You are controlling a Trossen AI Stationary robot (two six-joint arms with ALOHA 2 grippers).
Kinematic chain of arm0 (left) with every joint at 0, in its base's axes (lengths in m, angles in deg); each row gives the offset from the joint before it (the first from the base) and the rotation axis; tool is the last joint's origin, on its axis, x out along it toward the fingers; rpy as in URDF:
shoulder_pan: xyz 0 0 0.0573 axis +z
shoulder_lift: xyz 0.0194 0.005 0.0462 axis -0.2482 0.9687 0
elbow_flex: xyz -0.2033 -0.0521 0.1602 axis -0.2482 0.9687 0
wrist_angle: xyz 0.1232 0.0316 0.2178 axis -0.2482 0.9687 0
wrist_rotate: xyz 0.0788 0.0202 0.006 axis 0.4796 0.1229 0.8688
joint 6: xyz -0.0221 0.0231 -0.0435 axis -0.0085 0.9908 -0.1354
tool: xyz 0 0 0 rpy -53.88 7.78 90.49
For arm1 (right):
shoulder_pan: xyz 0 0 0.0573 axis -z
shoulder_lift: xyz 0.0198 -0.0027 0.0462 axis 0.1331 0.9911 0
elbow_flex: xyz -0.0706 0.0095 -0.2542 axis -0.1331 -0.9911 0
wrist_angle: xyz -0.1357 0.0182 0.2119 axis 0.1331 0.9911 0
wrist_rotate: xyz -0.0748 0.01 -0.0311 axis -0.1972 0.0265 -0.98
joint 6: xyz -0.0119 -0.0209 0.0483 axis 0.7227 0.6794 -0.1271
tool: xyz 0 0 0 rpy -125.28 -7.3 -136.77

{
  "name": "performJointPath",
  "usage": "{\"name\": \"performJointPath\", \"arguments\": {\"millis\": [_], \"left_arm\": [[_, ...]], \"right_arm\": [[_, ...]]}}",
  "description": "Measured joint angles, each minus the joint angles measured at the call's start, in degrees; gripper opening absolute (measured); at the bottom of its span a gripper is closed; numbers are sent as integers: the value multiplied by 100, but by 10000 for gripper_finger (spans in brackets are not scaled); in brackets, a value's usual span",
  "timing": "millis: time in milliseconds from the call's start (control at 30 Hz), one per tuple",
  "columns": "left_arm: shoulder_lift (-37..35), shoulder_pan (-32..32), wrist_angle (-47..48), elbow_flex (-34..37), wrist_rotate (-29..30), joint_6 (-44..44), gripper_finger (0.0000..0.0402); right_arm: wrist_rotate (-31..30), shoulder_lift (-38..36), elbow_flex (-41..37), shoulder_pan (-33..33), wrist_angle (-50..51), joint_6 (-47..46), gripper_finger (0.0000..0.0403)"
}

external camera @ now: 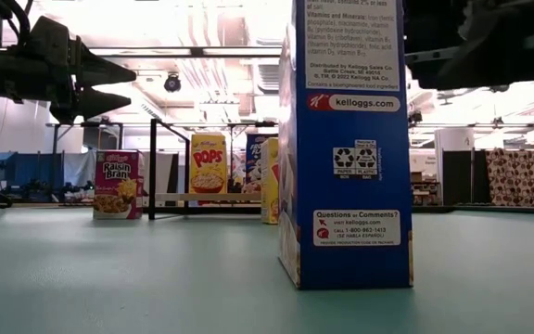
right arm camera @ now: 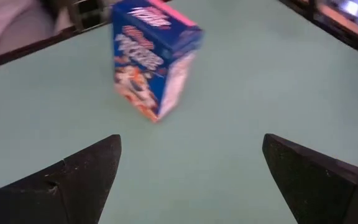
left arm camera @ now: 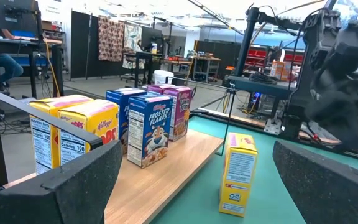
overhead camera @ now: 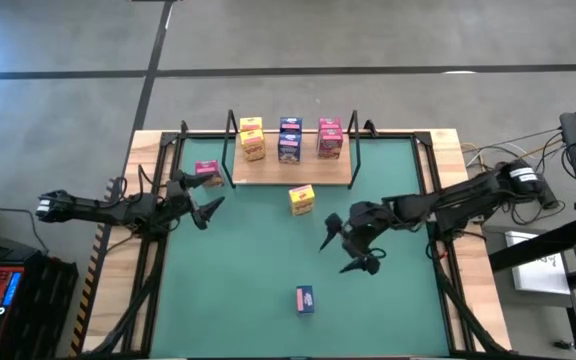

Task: Stack cereal on shelf
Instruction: Put the blue cereal box on the shelf aligned with the other blue cereal boxes

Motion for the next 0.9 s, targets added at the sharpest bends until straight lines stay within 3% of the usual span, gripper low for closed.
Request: {"name": "performJointPath", "arguments": {"millis": [200,500,900], "left_arm": [[2,1,2,0,-1,0,400],[9,2,9,0,-2,0,400],[52,2,35,0,-2,0,400]], "right_arm": [[762,674,633,17,291,1108,381],[1253,1724,1495,28,441,2142,381],[1443,2533,2920,25,2335,3817,381]]}}
